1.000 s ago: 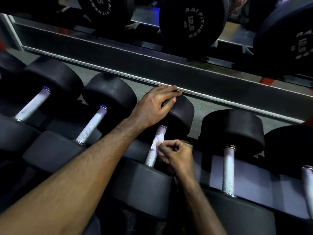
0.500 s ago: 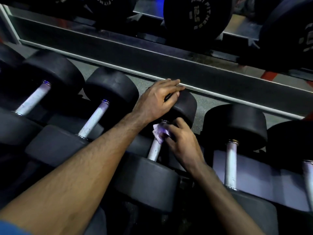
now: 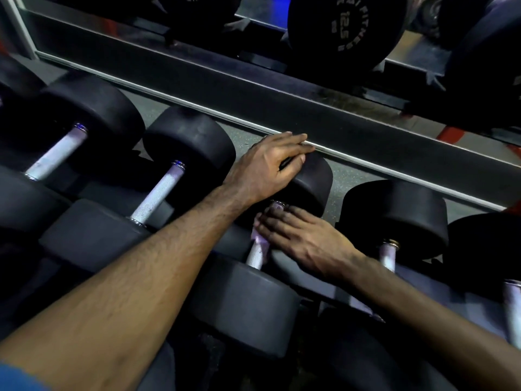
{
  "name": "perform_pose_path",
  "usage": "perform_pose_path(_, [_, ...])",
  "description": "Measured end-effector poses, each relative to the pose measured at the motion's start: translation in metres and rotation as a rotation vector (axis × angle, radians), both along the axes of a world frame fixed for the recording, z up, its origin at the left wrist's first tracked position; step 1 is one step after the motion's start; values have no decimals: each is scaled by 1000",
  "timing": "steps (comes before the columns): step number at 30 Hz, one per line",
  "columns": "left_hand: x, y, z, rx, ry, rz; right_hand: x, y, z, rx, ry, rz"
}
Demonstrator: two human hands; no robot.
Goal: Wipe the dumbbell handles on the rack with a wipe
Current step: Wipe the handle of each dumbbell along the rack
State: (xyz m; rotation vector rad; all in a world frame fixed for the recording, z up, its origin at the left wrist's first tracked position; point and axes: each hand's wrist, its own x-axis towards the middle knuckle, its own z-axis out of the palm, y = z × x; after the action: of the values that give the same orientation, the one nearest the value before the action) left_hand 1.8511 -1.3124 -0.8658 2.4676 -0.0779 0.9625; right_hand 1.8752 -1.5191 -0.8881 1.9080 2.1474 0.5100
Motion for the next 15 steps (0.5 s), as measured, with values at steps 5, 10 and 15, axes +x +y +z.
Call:
perform_pose_path(5, [0, 0, -1, -4, 6, 1, -9, -5, -8, -137, -4, 115])
perform_pose_path(10, [0, 0, 1, 1, 11, 1, -7, -5, -4, -54, -53, 51])
perform_pose_path(15, [-2, -1, 1, -1, 7, 6, -1, 1, 1, 49, -45, 59])
